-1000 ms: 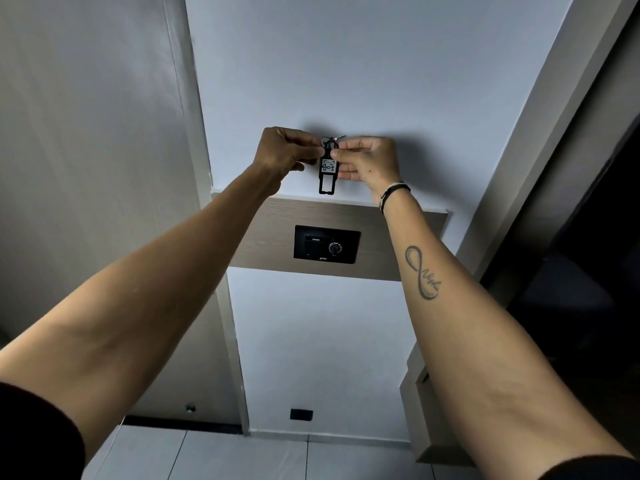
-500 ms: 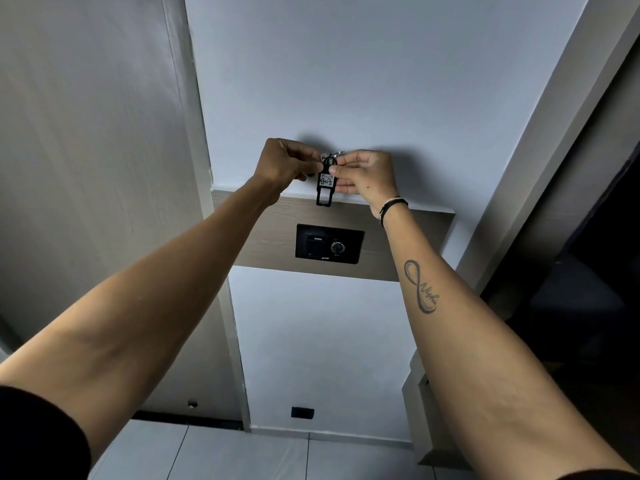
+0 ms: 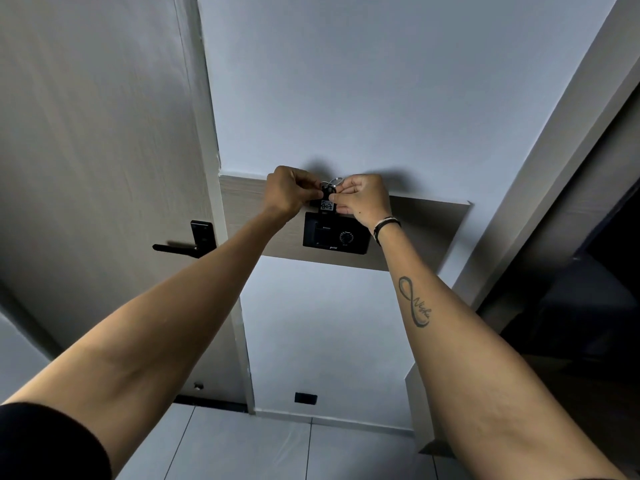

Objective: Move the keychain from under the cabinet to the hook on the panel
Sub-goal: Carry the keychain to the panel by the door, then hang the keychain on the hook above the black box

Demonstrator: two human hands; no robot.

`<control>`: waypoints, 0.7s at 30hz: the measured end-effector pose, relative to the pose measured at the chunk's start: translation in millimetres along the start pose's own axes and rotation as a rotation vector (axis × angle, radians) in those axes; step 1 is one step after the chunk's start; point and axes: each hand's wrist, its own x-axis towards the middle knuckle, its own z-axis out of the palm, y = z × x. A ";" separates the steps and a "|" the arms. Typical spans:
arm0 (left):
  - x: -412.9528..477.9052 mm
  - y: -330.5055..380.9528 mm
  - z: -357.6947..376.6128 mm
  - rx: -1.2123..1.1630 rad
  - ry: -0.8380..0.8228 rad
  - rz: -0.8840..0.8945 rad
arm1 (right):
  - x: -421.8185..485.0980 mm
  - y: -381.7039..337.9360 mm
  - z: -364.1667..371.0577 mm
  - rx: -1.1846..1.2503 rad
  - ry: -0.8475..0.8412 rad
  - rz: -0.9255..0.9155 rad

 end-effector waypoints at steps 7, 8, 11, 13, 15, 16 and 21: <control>-5.8 -14.0 12.9 0.093 -0.009 -0.029 | -6.6 19.5 2.7 -0.124 0.056 -0.016; -6.5 -14.9 14.4 0.108 -0.007 -0.019 | -7.4 21.6 2.7 -0.148 0.066 -0.020; -8.4 -15.9 16.9 0.138 -0.008 0.007 | -9.1 27.2 2.9 -0.208 0.096 -0.037; -8.4 -16.0 17.5 0.150 -0.007 0.013 | -7.6 30.3 3.4 -0.243 0.112 -0.043; -7.3 -18.2 17.9 0.162 -0.009 0.021 | -5.4 33.0 3.2 -0.276 0.117 -0.050; -7.2 -19.2 18.0 0.170 -0.009 0.023 | -4.3 34.4 3.1 -0.285 0.114 -0.054; -6.5 -23.0 18.6 0.185 -0.010 0.028 | -3.3 36.8 3.4 -0.278 0.107 -0.059</control>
